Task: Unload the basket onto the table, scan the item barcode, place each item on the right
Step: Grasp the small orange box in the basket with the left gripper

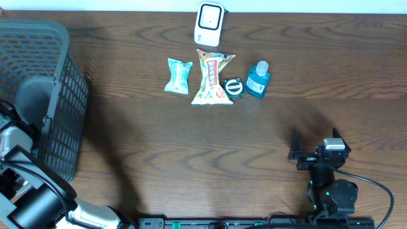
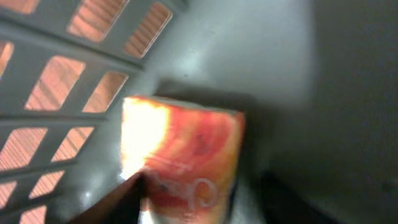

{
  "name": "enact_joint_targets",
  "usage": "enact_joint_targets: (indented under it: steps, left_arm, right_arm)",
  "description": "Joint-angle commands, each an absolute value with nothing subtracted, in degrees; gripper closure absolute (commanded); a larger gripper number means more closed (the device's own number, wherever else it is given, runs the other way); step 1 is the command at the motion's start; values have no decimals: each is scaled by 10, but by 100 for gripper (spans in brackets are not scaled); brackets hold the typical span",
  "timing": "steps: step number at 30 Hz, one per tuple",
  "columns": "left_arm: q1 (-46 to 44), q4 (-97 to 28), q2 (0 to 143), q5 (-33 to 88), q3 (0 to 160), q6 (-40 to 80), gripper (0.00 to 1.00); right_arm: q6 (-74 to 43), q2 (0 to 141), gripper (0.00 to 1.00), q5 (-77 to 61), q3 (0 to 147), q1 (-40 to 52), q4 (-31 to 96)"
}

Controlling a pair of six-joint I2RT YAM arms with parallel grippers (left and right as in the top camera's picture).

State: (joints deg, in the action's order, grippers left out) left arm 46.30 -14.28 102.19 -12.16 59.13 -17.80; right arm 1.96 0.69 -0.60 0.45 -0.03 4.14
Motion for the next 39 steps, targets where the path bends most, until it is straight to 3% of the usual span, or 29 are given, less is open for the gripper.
enact_joint_targets:
  steps: [1, 4, 5, 10, 16, 22, 29, 34, 39]
  left_arm:
    - [463, -149, 1042, -120, 586, -181, 60]
    - [463, -149, 1040, -120, 586, -154, 81]
    - [463, -149, 1038, -120, 586, -137, 92]
    - [463, -139, 1001, -115, 592, -25, 93]
    - [463, -111, 885, 51, 613, 63, 93]
    - [461, -14, 742, 144, 613, 307, 93]
    - [394, 78, 669, 284, 613, 474, 93]
    - [254, 95, 673, 303, 613, 469, 93]
    - [92, 79, 718, 302, 613, 318, 93]
  right_arm:
    - [22, 4, 1, -6, 3, 5, 43]
    - [22, 4, 1, -6, 3, 5, 43]
    - [22, 4, 1, -6, 3, 5, 43]
    - [22, 4, 1, -6, 3, 5, 43]
    - [22, 4, 1, -6, 3, 5, 43]
    - [22, 4, 1, -6, 3, 5, 43]
    - [22, 4, 1, -6, 3, 5, 43]
    - [22, 4, 1, -6, 3, 5, 43]
    - [22, 4, 1, -6, 3, 5, 43]
